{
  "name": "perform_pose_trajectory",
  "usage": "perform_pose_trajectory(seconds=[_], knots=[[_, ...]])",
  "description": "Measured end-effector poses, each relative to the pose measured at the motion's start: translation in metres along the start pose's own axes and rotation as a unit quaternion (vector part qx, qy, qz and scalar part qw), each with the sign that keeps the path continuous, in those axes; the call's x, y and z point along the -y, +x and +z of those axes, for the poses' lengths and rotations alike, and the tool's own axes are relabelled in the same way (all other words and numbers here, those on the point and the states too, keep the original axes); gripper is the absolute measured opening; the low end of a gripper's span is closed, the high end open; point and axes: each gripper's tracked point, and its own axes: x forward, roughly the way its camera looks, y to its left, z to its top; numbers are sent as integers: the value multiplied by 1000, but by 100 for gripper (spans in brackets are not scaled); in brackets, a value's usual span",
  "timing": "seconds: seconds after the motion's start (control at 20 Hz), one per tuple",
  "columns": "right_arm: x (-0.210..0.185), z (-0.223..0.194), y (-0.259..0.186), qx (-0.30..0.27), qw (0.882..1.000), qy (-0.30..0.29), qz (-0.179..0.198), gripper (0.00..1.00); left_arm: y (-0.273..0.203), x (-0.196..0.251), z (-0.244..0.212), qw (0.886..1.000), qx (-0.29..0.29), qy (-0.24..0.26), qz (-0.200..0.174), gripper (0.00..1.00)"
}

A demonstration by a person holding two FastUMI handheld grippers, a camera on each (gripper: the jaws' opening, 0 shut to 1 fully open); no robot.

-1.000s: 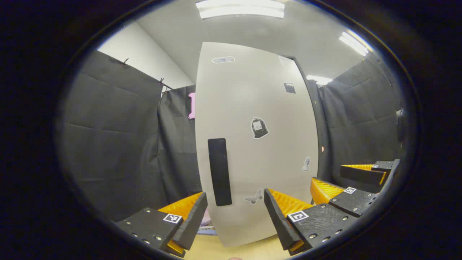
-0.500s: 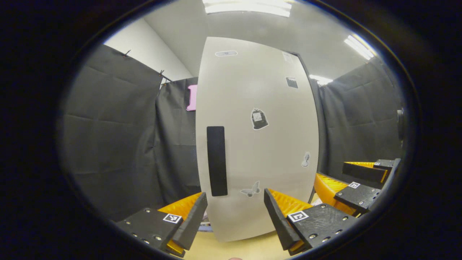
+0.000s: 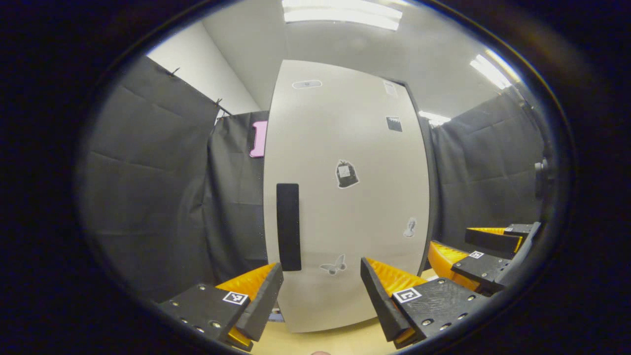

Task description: Open the cabinet door with the right hand, grasp the bottle in the cabinet with the left hand and place it on the coaster, then close the cabinet door with the right hand.

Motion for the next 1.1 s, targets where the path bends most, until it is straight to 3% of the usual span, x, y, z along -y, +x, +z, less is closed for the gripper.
perform_pose_trajectory(seconds=[0.35, 0.4, 0.45, 1.1], knots=[[2, 5, 1, 4, 1000, 1, 0, 94, -1, 0, 1, 1000, 6, -4, -8, 90], [2, 5, 1, 3, 1000, 2, 0, 94, -2, 0, 2, 1000, 6, -4, -7, 94], [1, 3, 1, 1, 1000, 3, 0, 94, -2, 0, 3, 1000, 6, -6, -6, 90], [4, 1, 5, -9, 1000, 1, 0, 94, -2, -3, -1, 1000, -6, -22, 2, 90]])
